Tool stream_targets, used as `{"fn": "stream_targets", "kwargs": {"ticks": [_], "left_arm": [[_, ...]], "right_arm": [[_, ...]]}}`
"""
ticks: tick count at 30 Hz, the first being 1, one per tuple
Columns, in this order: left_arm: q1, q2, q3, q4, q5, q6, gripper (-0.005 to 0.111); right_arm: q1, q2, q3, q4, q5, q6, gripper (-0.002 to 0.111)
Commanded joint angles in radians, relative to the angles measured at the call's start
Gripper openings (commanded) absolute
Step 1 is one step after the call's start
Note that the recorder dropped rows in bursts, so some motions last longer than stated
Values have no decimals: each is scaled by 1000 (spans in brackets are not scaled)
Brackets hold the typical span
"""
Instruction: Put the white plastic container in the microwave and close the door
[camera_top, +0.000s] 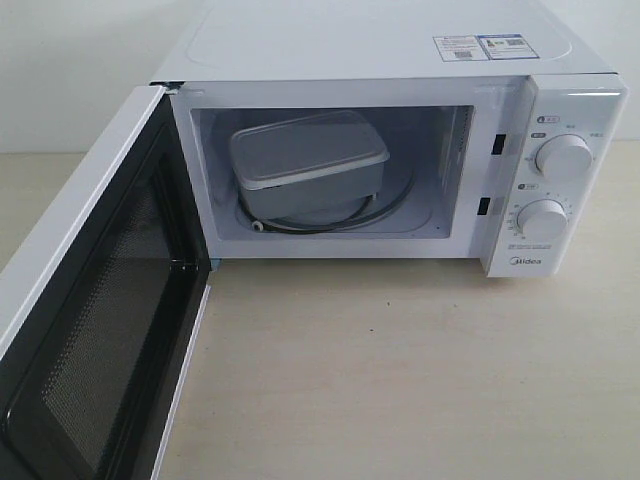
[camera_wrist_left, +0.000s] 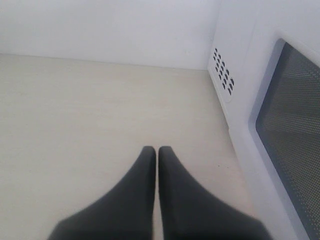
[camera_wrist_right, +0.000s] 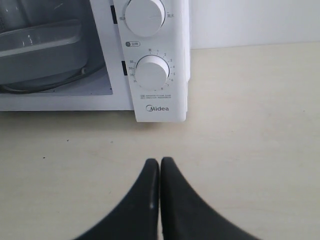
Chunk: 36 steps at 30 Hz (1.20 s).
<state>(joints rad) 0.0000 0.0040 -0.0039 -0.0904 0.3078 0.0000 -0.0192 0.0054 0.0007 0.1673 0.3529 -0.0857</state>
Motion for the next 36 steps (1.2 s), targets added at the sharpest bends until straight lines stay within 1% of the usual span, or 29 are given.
{"fn": "stream_targets", "kwargs": {"ticks": [1,6,9,11,13,14,15,16,17,19,23,26,27,28,30,36], "left_arm": [[2,-4,4,0,-16,-8,4],[2,-4,4,0,-22,-8,4],[2,-4,4,28,-84,21,4],[2,-4,4,33,-242,26,4],[2,-4,4,30,-441,26,4],[2,-4,4,18,-512,16,4],[2,-4,4,-1,-564,11,4],[2,-4,-10,-20,-576,11,4],[2,-4,-33,-27,-558,13,4],[2,4,-107,-25,-474,15,4],[2,126,-285,-25,-277,15,4],[2,245,-419,-25,-85,15,4],[2,274,-445,-25,-58,15,4],[2,305,-471,-25,-45,15,4],[2,354,-503,-16,-67,15,4],[2,402,-518,-14,-290,15,4]], "right_arm": [[-4,-5,-1,-2,-5,-2,0],[-4,-5,-1,-2,-5,-2,0],[-4,-5,-1,-2,-5,-2,0],[-4,-5,-1,-2,-5,-2,0],[-4,-5,-1,-2,-5,-2,0],[-4,-5,-1,-2,-5,-2,0],[-4,-5,-1,-2,-5,-2,0],[-4,-5,-1,-2,-5,-2,0],[-4,-5,-1,-2,-5,-2,0],[-4,-5,-1,-2,-5,-2,0],[-4,-5,-1,-2,-5,-2,0],[-4,-5,-1,-2,-5,-2,0],[-4,-5,-1,-2,-5,-2,0],[-4,-5,-1,-2,-5,-2,0],[-4,-5,-1,-2,-5,-2,0],[-4,-5,-1,-2,-5,-2,0]]}}
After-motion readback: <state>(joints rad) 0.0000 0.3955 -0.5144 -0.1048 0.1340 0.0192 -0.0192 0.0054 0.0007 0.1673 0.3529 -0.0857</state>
